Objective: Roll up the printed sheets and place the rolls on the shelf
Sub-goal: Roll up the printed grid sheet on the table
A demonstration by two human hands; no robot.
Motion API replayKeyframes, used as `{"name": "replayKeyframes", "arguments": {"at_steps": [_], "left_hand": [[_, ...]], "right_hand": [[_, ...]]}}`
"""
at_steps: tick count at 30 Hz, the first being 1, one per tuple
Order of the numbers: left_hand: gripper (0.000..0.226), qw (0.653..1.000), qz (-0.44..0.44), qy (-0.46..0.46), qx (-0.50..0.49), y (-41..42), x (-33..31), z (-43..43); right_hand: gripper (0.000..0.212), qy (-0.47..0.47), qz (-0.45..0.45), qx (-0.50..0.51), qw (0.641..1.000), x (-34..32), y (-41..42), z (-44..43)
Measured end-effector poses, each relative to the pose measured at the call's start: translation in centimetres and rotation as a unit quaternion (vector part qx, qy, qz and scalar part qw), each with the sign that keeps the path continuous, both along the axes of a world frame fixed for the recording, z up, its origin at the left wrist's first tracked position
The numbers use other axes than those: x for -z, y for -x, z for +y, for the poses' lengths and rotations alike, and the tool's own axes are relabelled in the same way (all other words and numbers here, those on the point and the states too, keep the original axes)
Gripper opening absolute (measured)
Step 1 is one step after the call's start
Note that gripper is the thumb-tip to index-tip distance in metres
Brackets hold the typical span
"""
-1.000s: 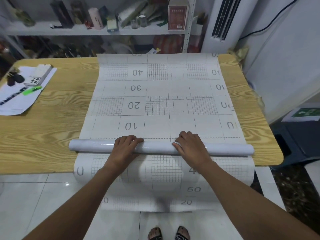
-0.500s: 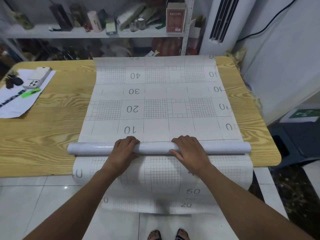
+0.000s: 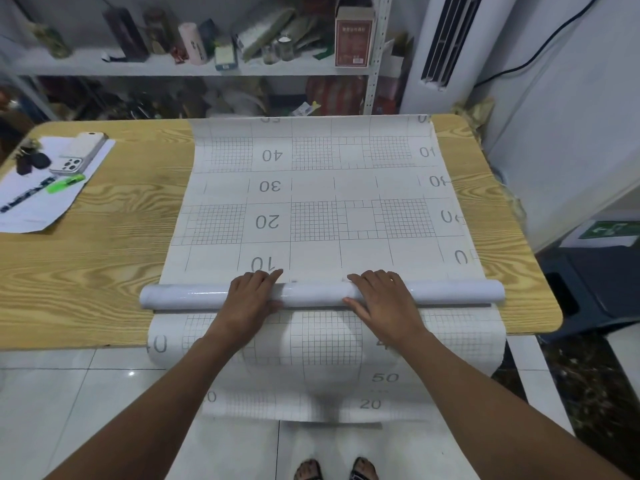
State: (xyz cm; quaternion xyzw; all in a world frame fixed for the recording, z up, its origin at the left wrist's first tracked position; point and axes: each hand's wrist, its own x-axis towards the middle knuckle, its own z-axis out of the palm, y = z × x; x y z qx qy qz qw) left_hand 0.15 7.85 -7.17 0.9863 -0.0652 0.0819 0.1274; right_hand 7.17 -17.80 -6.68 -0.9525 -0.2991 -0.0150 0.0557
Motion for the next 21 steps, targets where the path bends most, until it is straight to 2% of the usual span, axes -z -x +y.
{"name": "replayKeyframes", "arguments": {"at_steps": [7, 14, 21], "left_hand": [[0.032, 0.999, 0.038, 0.011, -0.02, -0.15, -0.17, 0.05], [0.031, 0.994, 0.079, 0.044, -0.054, -0.18, -0.16, -0.35], [0.026, 0.994, 0.085, 0.051, -0.053, -0.21, -0.29, -0.31]], "right_hand": [[0.053, -0.028, 0.012, -0.001, 1.0, 0.3, -0.02, -0.46], [0.064, -0.05, 0.058, -0.02, 0.997, -0.17, 0.07, -0.73], [0.051, -0.062, 0.05, -0.02, 0.997, 0.34, -0.15, -0.64]]}}
